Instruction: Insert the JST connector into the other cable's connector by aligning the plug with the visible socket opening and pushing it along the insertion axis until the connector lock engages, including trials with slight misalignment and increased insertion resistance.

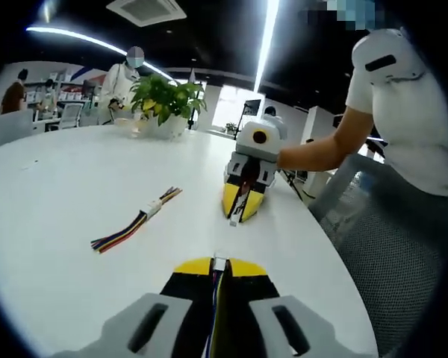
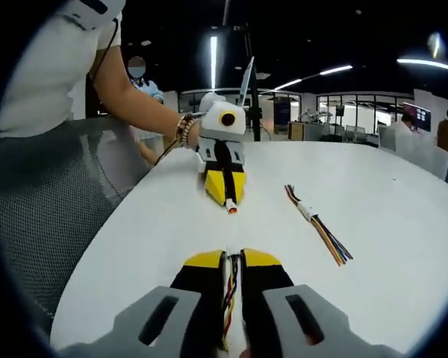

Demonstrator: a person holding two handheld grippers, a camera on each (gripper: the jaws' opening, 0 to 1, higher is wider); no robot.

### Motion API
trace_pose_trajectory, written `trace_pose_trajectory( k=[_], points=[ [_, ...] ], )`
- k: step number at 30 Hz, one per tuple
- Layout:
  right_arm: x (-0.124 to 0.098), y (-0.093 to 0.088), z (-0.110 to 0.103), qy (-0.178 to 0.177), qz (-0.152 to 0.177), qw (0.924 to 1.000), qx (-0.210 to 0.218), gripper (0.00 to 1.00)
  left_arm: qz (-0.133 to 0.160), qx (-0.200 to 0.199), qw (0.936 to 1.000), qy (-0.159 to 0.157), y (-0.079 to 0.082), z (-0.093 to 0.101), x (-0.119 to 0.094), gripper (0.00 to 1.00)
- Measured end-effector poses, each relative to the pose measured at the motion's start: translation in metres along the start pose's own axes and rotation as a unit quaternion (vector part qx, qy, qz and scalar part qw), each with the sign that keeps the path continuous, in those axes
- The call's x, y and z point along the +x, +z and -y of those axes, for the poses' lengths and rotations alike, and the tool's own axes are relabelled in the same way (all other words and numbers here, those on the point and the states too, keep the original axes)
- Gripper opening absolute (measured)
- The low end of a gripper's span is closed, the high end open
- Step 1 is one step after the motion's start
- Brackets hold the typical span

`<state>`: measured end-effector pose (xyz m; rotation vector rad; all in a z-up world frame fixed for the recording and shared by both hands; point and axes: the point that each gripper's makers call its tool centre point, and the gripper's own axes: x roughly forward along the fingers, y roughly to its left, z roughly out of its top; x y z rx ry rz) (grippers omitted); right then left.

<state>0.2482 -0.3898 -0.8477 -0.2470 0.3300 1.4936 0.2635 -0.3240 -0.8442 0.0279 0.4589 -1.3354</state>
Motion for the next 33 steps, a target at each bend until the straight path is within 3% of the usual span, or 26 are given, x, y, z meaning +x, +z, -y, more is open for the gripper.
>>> trace_pose_trajectory(
  k=[9,33],
  points=[
    [0.001,0.0015,0.0004,-0.003,0.014,0.9997,-0.019,0.04,-0.001,-0.001,1.0,-0.003,0.0005,0.0004,0.0004,0.0],
    [0.0012,0.0022,0.0057,-0.01,0.011,0.9998,0.013,0.03,-0.014,0.01,0.9997,-0.017,-0.0014,0.0052,0.0004,0.0]
  ],
)
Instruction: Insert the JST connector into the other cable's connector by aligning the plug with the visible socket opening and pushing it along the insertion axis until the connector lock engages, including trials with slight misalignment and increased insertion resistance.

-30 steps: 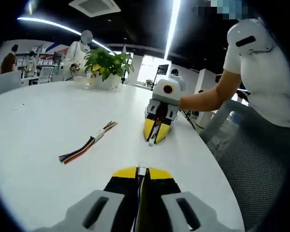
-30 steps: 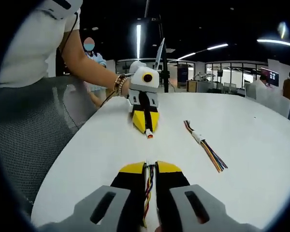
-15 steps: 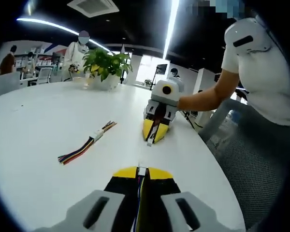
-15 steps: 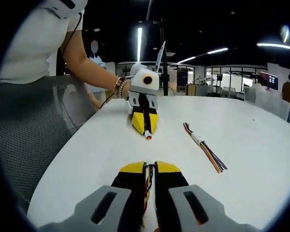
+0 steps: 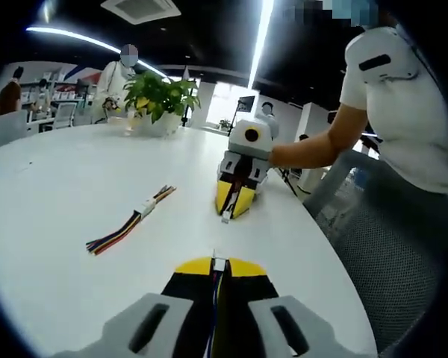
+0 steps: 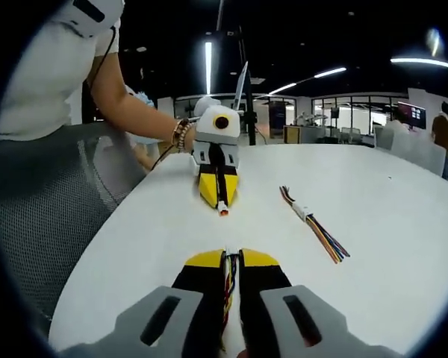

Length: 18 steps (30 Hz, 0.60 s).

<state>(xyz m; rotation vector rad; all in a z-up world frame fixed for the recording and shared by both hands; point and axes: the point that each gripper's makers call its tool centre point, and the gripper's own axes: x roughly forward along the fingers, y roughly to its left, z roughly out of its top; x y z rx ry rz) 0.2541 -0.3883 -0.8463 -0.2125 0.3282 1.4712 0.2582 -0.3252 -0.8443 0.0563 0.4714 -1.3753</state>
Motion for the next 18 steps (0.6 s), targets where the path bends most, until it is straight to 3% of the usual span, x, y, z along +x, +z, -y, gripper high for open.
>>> trace_pose_trajectory(
  k=[5,18],
  points=[
    [-0.002,0.01,0.003,-0.003,0.0,1.0,-0.006,0.03,-0.017,0.009,0.9998,-0.003,0.002,0.001,-0.001,0.0],
    [0.012,0.031,0.002,-0.002,-0.011,0.9991,-0.041,0.03,-0.02,0.036,0.9991,-0.003,0.024,0.002,-0.002,0.0]
  ],
)
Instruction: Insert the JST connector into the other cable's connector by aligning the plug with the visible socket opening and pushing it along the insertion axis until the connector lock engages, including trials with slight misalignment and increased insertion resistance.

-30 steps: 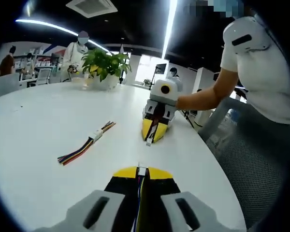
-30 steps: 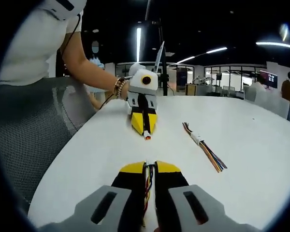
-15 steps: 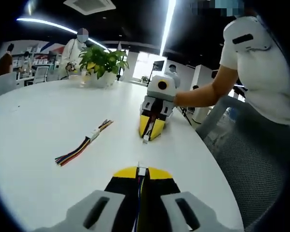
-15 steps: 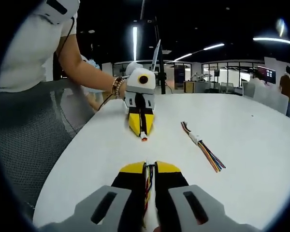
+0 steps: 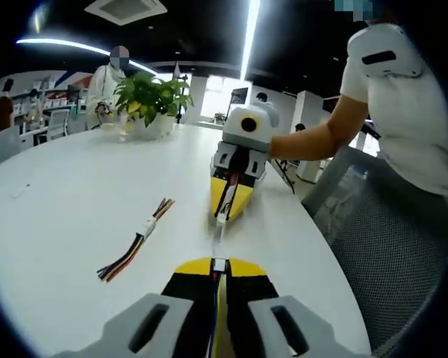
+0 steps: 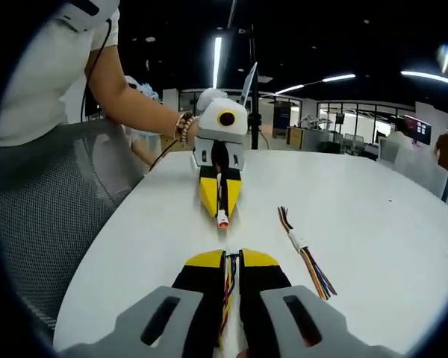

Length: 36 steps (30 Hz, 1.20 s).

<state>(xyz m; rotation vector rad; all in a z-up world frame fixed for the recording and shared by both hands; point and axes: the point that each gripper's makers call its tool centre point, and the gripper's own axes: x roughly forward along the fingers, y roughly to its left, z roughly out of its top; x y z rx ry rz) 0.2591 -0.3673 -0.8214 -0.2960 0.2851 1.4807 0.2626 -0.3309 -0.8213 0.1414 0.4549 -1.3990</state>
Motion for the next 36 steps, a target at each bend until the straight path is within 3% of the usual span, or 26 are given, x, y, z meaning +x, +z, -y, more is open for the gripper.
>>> trace_pose_trajectory(
  k=[18,36],
  points=[
    [0.004,0.007,-0.002,0.003,-0.001,1.0,-0.008,0.03,0.007,0.02,0.9998,-0.004,0.014,0.003,0.007,0.0],
    [0.006,0.003,-0.002,0.006,-0.013,0.9999,-0.008,0.03,0.005,0.026,0.9996,-0.006,0.012,0.004,0.013,0.0]
  ],
)
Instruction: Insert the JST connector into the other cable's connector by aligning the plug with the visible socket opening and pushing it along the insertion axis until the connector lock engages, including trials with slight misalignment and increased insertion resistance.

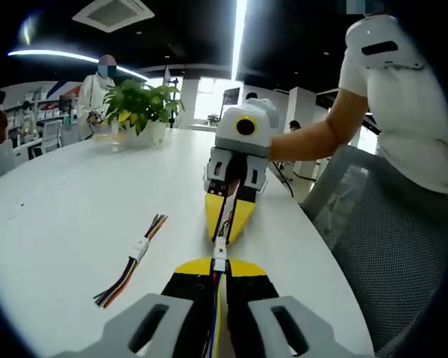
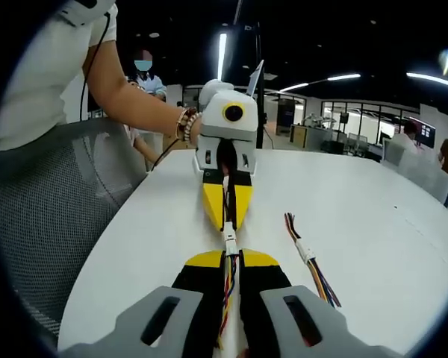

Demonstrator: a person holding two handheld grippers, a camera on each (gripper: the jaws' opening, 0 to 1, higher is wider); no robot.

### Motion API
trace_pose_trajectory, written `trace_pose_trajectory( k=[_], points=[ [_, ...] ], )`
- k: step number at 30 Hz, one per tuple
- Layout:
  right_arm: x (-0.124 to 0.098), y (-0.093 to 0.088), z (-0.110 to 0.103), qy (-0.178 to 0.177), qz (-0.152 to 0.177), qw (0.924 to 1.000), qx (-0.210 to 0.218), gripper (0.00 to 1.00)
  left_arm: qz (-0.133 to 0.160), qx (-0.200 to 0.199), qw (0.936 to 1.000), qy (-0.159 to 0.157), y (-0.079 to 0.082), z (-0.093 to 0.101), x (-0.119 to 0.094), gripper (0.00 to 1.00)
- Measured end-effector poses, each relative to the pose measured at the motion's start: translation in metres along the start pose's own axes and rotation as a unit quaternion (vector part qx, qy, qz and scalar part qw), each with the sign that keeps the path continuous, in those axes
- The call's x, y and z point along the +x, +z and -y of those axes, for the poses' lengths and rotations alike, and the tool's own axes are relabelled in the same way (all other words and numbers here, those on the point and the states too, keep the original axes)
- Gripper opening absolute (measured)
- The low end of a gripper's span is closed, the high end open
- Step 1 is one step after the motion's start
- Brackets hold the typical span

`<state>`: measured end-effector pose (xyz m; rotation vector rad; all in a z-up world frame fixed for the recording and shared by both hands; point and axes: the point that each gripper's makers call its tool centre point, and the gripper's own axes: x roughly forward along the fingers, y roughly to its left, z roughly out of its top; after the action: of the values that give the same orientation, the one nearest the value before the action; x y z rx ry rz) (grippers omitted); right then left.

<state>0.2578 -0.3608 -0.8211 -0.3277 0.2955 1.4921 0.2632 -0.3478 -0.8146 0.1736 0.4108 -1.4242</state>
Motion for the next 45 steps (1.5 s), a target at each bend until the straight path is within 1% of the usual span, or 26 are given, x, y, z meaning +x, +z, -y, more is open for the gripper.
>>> trace_pose_trajectory(
  k=[3,9,13,15,20,25,35,42,45],
  points=[
    [0.001,-0.001,-0.001,0.004,-0.002,1.0,0.0,0.03,0.003,0.0,1.0,-0.004,0.001,0.001,0.0,0.0],
    [0.003,-0.003,-0.005,0.013,-0.012,0.9998,-0.006,0.03,-0.009,0.008,0.9999,-0.01,-0.002,0.004,0.0,0.0],
    [0.004,-0.006,-0.007,0.02,-0.03,0.9992,-0.019,0.03,-0.021,0.015,0.9996,-0.012,-0.005,0.006,0.002,0.0],
    [0.005,-0.007,-0.008,0.022,-0.039,0.9987,-0.025,0.03,-0.022,0.015,0.9996,-0.013,-0.006,0.007,0.002,0.0],
    [0.007,-0.011,-0.009,0.025,-0.05,0.998,-0.029,0.03,-0.029,0.014,0.9994,-0.014,-0.009,0.007,0.004,0.0],
    [0.006,-0.01,-0.008,0.024,-0.053,0.9978,-0.033,0.03,-0.032,0.016,0.9993,-0.015,-0.009,0.006,0.003,0.0],
    [0.007,-0.014,-0.009,0.026,-0.065,0.997,-0.032,0.03,-0.043,0.017,0.9988,-0.016,-0.013,0.006,0.006,0.0],
    [0.006,-0.012,-0.009,0.025,-0.06,0.9976,-0.025,0.03,-0.054,0.019,0.9982,-0.015,-0.018,0.005,0.007,0.0],
    [0.005,-0.009,-0.009,0.024,-0.051,0.9982,-0.02,0.03,-0.061,0.021,0.9978,-0.015,-0.021,0.005,0.007,0.0]
  ],
)
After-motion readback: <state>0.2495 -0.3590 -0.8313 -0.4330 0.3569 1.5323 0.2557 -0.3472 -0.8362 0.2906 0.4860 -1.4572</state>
